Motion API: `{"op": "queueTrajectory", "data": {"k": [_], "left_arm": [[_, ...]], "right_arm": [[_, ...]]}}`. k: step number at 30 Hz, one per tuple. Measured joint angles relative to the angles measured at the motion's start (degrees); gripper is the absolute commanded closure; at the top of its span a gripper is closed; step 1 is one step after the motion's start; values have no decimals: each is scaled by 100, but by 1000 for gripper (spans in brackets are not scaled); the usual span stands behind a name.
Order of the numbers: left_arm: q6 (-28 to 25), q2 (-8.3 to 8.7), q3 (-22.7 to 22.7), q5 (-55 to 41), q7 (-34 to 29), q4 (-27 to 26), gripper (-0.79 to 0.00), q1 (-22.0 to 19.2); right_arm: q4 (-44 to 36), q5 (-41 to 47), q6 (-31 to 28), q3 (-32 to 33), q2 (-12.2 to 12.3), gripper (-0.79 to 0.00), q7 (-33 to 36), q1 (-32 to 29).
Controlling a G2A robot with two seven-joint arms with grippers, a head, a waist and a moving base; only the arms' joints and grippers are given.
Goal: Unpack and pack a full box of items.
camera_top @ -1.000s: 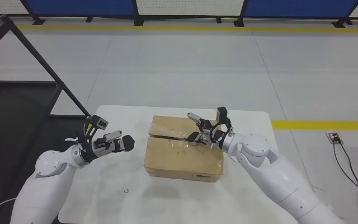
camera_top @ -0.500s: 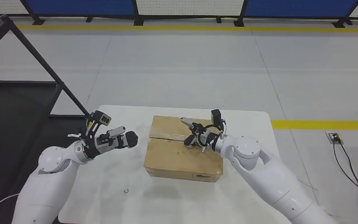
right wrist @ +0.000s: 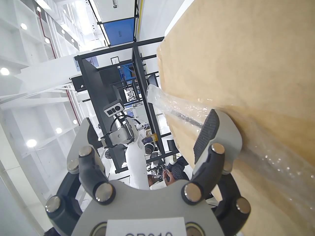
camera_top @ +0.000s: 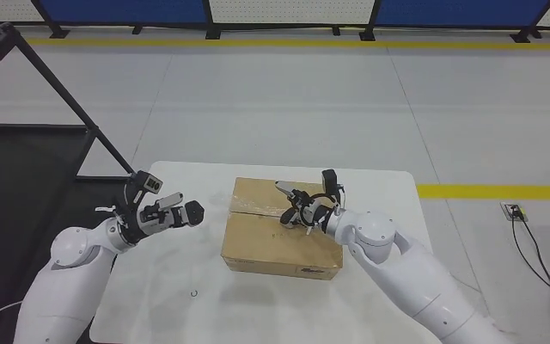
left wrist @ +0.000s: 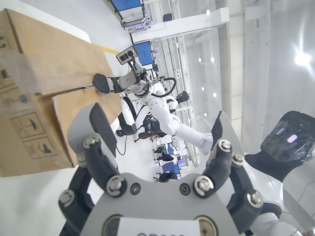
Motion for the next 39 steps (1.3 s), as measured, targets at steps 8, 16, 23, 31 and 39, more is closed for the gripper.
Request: {"op": "queueTrajectory", "data": {"k": [8, 16, 23, 31, 39], "left_arm": [[1, 69, -320, -55, 51, -124, -785, 258], [-155, 139, -712, -172, 169, -324, -785, 726], [-227, 196, -1057, -276, 225, -518, -785, 1189], [-248, 214, -1245, -357, 266, -688, -785, 1492], [-273, 224, -1384, -431, 218, -729, -785, 1659]], "right_arm": [[134, -271, -140, -19, -112, -785, -135, 2], [701, -585, -361, -544, -561, -785, -234, 528], [1353, -579, -640, -975, -1055, -785, -82, 994], [2042, -496, -833, -1228, -1557, -785, 153, 1337], [2594, -593, -1118, -1402, -1999, -785, 300, 1522]]}}
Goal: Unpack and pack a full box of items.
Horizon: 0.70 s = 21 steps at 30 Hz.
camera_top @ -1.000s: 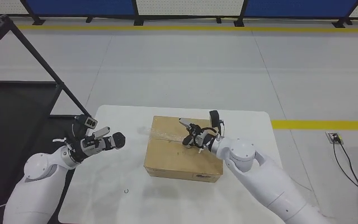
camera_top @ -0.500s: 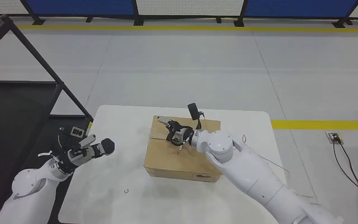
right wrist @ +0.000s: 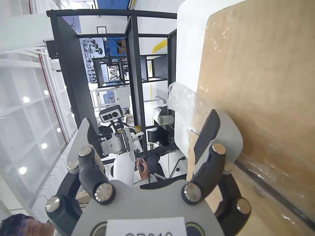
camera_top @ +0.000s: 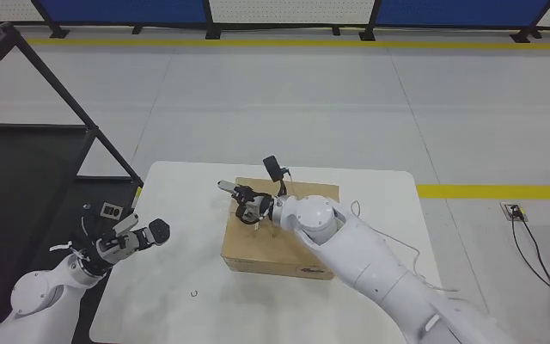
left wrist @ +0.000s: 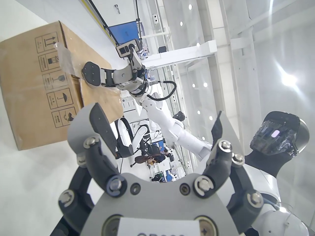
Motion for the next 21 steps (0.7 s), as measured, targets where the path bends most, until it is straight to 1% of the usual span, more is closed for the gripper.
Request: {"op": "queueTrajectory", "data": {"k": [12, 17, 21], "left_arm": [[-17, -4, -101, -61, -65, -38, -785, 188], [45, -11, -74, -34, -107, -76, -785, 167], [120, -27, 19, 22, -134, -102, -785, 41]], "right_arm": [[717, -100, -259, -23, -516, -785, 230, 189], [938, -108, -202, 95, -605, -785, 421, 278], [1048, -154, 12, 258, -583, -785, 603, 321]]}}
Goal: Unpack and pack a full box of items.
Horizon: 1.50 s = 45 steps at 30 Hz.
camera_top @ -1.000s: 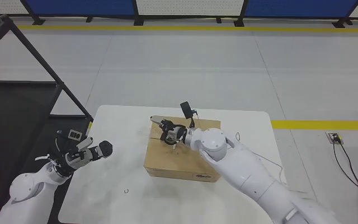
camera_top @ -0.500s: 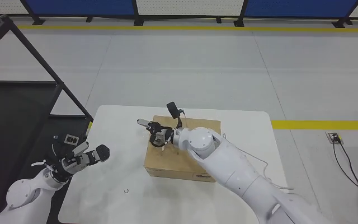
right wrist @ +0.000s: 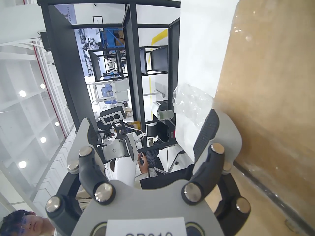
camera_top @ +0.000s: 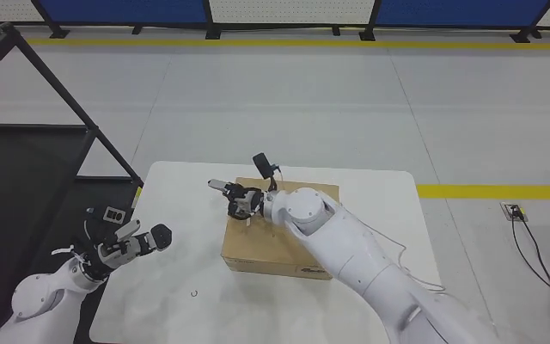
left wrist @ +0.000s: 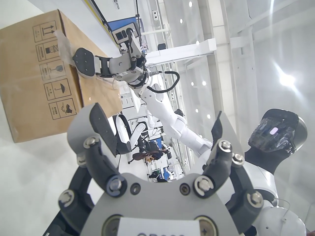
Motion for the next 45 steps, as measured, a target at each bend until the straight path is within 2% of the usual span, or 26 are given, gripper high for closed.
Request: {"op": "queueTrajectory", "data": {"k": [5, 11, 15, 21, 24, 27, 32, 36, 45], "left_arm": [[72, -19, 123, 81, -40, 32, -785, -195], [156, -41, 269, 187, -87, 107, -785, -440], [199, -63, 390, 252, -106, 160, -785, -607], [212, -98, 556, 301, -115, 229, -785, -774], [206, -113, 617, 321, -109, 266, -785, -835], [198, -126, 668, 337, -96, 293, -785, -882], [209, -145, 745, 372, -77, 302, -785, -952], [218, -161, 803, 400, -57, 284, -785, -1009], [244, -186, 910, 502, 21, 289, -785, -1082]], "right_arm": [[-59, -131, 27, 282, 157, -785, 139, -93], [-565, -430, 267, 756, 525, -785, 473, -403], [-1247, -714, 583, 1228, 871, -785, 743, -774], [-2665, -1442, 1505, 2009, 1358, -785, 412, -1599], [-3395, -1764, 2034, 2382, 1544, -785, 271, -2041], [-4000, -1962, 2314, 2748, 1689, -785, 194, -2472], [-4669, -2208, 2527, 3304, 1870, -785, 107, -3053], [-4981, -2368, 2608, 3717, 1967, -785, -218, -3453], [-5136, -2332, 2201, 4291, 2077, -785, -369, -3971]]}}
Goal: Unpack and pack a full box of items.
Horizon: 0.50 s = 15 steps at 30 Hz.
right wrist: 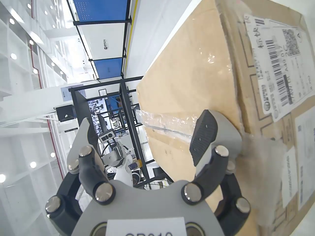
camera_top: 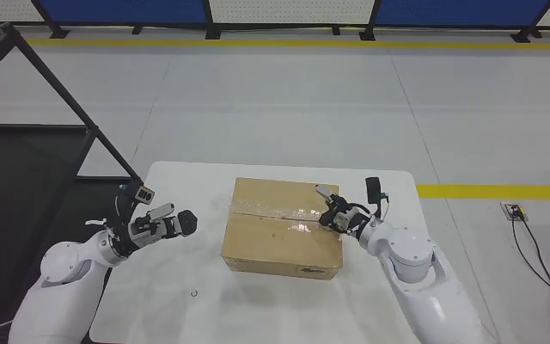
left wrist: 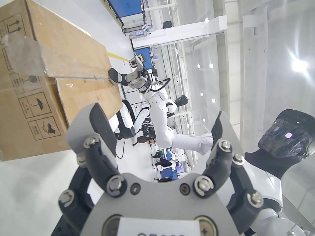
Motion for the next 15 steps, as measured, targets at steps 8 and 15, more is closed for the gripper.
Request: {"op": "queueTrajectory", "data": {"k": [8, 15], "left_arm": [[39, -24, 92, 69, 78, -25, -785, -62], [28, -46, 158, 112, 122, -2, -785, -141]], "right_arm": [[-338, 75, -307, 437, 79, -785, -134, -518], [-424, 187, -435, 623, 102, -785, -322, -762]]}}
